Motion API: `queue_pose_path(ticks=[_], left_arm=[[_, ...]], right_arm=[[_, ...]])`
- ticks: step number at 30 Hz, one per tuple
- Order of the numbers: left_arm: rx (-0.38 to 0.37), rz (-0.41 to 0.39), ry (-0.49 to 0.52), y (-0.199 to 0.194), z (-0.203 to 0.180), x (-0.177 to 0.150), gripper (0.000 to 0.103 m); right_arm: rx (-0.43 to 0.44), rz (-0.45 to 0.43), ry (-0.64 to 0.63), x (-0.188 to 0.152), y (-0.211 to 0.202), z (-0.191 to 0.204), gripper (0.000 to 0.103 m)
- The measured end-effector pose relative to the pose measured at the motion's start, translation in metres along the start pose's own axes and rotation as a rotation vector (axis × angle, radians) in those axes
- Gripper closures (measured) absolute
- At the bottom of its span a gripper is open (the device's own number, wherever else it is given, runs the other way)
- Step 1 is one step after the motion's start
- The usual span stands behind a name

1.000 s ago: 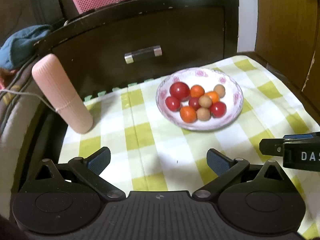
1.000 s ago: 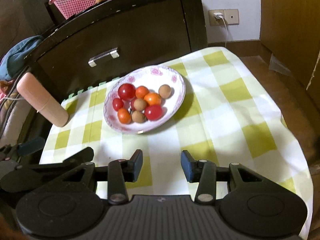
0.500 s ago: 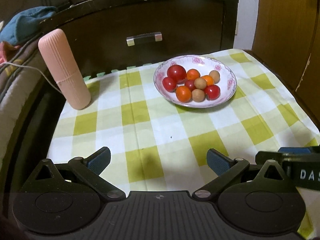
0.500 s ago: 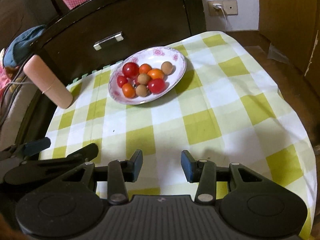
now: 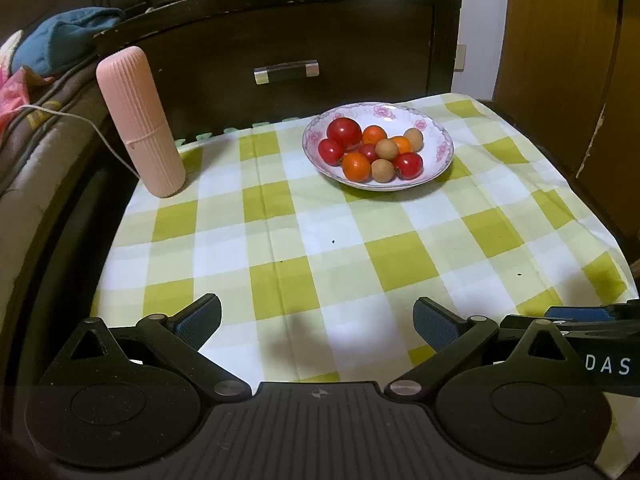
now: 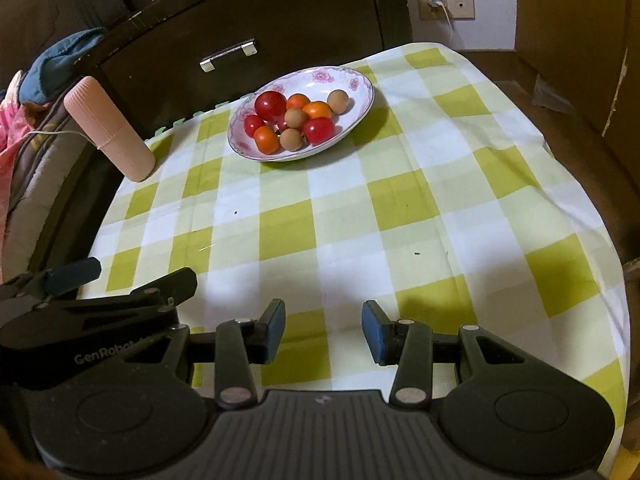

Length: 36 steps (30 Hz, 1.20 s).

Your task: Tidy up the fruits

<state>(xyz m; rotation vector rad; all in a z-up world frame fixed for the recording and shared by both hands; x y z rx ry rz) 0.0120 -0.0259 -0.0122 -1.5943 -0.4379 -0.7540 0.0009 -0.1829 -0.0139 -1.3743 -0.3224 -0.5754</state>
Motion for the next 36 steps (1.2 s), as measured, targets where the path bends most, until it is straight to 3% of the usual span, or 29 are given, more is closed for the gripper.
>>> queue_pose_path(ticks=[36], left_arm=[[-0.037,0.008,-0.028,0.000,0.003,-0.013,0.000]], right_arm=[[0.011,0.014,0.008,-0.011,-0.001,-0.001,0.063]])
Point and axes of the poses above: each gripper's, at about its wrist camera, not at the fingertips, and y roughly the way its jaws point, z to its left, x to its top, the point moved 1 cm from there along y, roughly the way its jaws point, and after that the axes turned 7 degrees about -x, right-handed, at the moved point
